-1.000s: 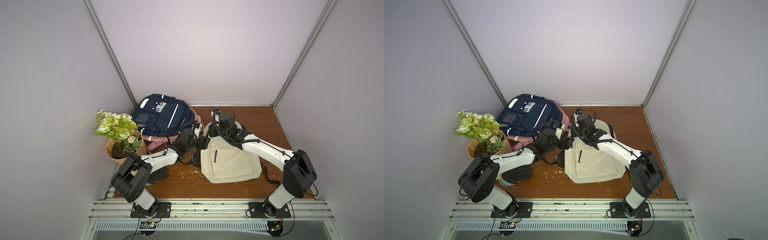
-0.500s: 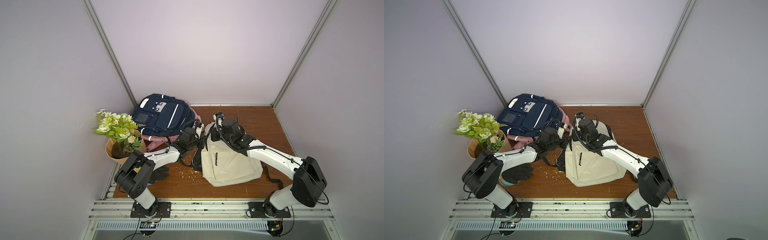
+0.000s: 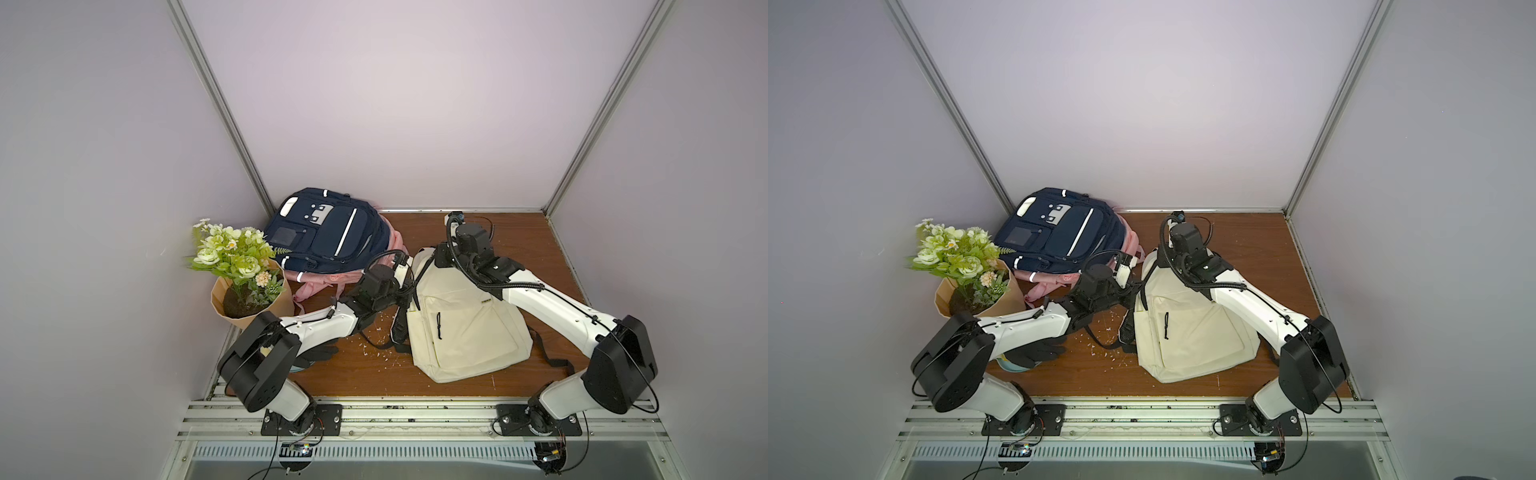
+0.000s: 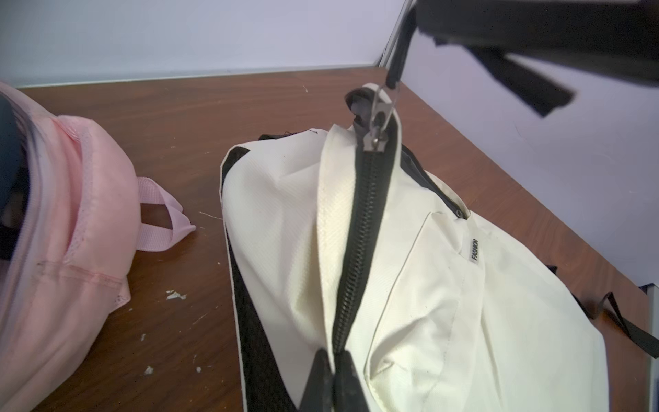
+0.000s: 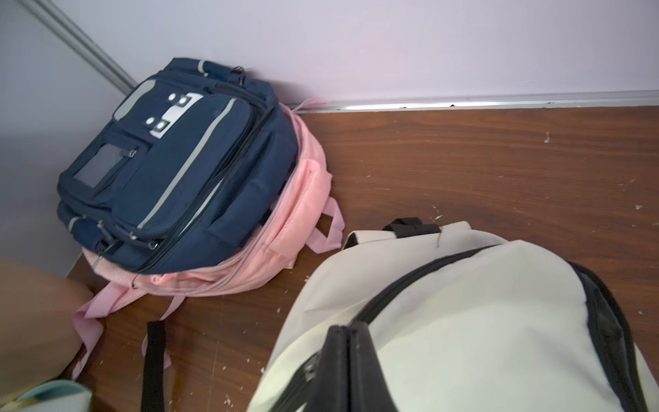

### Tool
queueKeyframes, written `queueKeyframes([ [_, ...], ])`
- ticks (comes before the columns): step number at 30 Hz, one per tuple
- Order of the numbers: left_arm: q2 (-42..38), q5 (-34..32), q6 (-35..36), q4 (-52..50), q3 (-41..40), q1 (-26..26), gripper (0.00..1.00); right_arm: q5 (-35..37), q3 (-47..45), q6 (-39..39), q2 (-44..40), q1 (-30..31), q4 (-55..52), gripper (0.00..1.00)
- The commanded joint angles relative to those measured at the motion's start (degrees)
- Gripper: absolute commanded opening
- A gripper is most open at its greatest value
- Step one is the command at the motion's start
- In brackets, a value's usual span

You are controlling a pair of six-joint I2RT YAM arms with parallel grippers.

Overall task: Zip up the backpack
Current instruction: Zip the zipper on the backpack.

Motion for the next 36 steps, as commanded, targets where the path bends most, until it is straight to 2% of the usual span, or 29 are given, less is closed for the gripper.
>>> queueKeyframes([
  [1,-1.22,-2.36,1.04,-1.44,-1.49,-0.3,0.0,1.98,2.1,0.68,-2.77,-1.65,2.02,0.0],
  [3,-1.31,-2.68,1.03,-1.88,-1.31,-0.17,0.0,-0.37,1.08,-0.04,-3.48,-1.38,3.54,0.0],
  [5,-1.17,-3.24,0.41,-2.98,-0.54,0.0,0.05,-0.98,0.02,-1.51,-4.18,0.24,5.17,0.0],
  [9,-0.56,-4.15,0.23,-5.51,2.6,0.37,0.29,-2.84,-0.6,-2.95,-4.71,2.9,7.18,0.0],
  [13,-0.88,-5.07,0.77,-6.23,5.59,0.7,0.67,-4.73,-0.91,-2.54,-5.42,4.15,8.7,0.0],
  [15,-0.38,-4.46,1.0,-7.15,7.63,1.25,0.76,-5.32,-0.99,-2.84,-6.04,4.93,9.23,0.0],
  [18,0.89,-2.72,0.86,-6.88,9.83,1.97,0.79,-6.18,-1.52,-3.23,-7.14,6.19,10.52,0.0],
  [21,2.17,-1.82,0.89,-6.18,11.33,2.15,0.77,-6.31,-1.68,-3.6,-7.94,7.48,11.0,0.0],
  [23,3.0,-0.97,0.77,-5.68,11.96,2.24,0.68,-6.09,-1.78,-3.45,-8.44,7.91,10.89,0.0],
  [27,3.57,1.14,0.75,-5.08,12.55,2.25,0.38,-3.56,-2.46,-3.15,-9.79,8.1,10.64,0.0],
  [31,2.99,1.62,1.12,-5.37,12.09,2.24,0.14,-0.49,-2.41,-3.51,-10.68,7.85,10.42,0.0],
  [36,0.69,1.39,1.63,-4.26,9.53,2.11,0.04,4.03,-0.23,-0.4,-9.33,4.93,6.87,0.0],
])
